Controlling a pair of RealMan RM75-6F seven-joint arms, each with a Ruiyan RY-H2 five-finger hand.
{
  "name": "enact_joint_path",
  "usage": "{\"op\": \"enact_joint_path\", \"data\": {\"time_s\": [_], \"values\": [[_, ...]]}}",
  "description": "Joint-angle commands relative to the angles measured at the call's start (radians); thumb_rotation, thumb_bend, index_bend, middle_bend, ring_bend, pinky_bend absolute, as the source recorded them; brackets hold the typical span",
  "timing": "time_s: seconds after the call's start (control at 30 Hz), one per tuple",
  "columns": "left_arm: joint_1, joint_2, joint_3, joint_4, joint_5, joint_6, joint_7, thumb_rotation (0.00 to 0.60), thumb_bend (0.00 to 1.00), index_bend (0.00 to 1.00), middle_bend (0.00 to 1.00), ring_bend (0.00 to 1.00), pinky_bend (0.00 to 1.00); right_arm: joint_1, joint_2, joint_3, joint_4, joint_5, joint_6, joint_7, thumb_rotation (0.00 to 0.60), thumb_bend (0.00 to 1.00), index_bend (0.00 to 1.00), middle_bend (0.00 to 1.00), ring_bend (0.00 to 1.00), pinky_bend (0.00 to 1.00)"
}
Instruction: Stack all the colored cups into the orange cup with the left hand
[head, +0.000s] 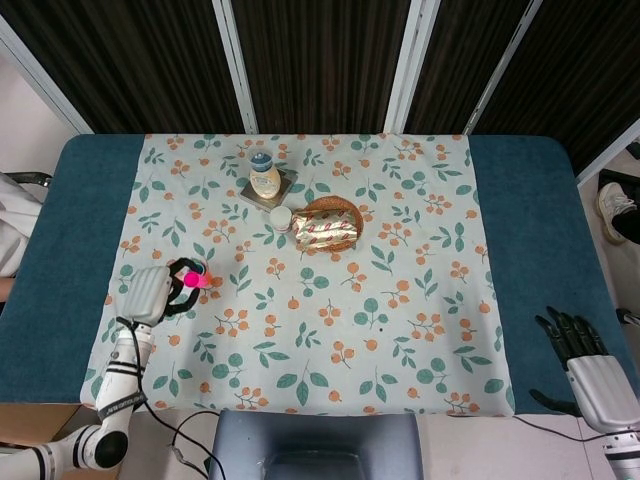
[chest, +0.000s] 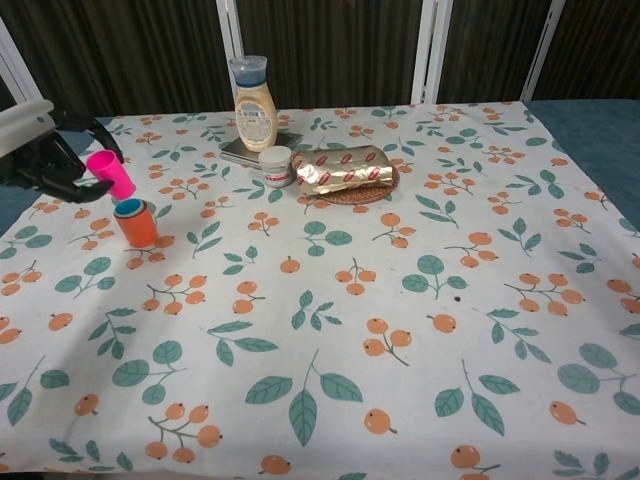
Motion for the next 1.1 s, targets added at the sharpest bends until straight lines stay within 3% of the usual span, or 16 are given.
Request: {"op": "enact_joint_path", "data": {"time_s": [0.03, 0.27, 0.8, 0.87, 0.9, 0.97, 1.1], "values": [[-0.045, -0.030, -0.040, 0.068, -0.068, -0.029, 0.038, 0.600, 0.36, 0.54, 1.00, 1.00, 1.00, 0.001, 0.000, 0.003, -0.001, 0.005, -0.002, -0.002, 0.600, 0.18, 0.00, 0.00, 0.00, 0.00], [-0.076, -0.071, -0.039, 0.174, -0.115, -0.067, 0.037, 0.600, 0.36, 0.54, 1.00, 1.00, 1.00, 0.004, -0.002, 0.008, -0.004, 0.017, -0.010, -0.009, 0.600, 0.19, 0.00, 0.00, 0.00, 0.00], [-0.090, -0.113, 0.002, 0.247, -0.126, -0.092, 0.037, 0.600, 0.36, 0.52, 1.00, 1.00, 1.00, 0.005, -0.005, 0.009, -0.006, 0.022, -0.015, -0.017, 0.600, 0.19, 0.00, 0.00, 0.00, 0.00], [-0.092, -0.121, 0.005, 0.257, -0.128, -0.094, 0.041, 0.600, 0.36, 0.48, 1.00, 1.00, 1.00, 0.004, -0.004, 0.010, -0.006, 0.022, -0.013, -0.016, 0.600, 0.19, 0.00, 0.00, 0.00, 0.00], [-0.094, -0.123, 0.006, 0.260, -0.129, -0.098, 0.042, 0.600, 0.36, 0.41, 1.00, 1.00, 1.00, 0.004, -0.004, 0.010, -0.006, 0.022, -0.013, -0.015, 0.600, 0.19, 0.00, 0.00, 0.00, 0.00], [-0.096, -0.124, 0.008, 0.263, -0.136, -0.105, 0.047, 0.600, 0.37, 0.20, 1.00, 1.00, 1.00, 0.004, -0.003, 0.010, -0.006, 0.022, -0.012, -0.013, 0.600, 0.19, 0.00, 0.00, 0.00, 0.00], [-0.096, -0.123, 0.008, 0.261, -0.135, -0.103, 0.047, 0.600, 0.37, 0.03, 1.00, 1.00, 1.00, 0.004, -0.003, 0.010, -0.006, 0.021, -0.011, -0.012, 0.600, 0.19, 0.00, 0.00, 0.00, 0.00]]}}
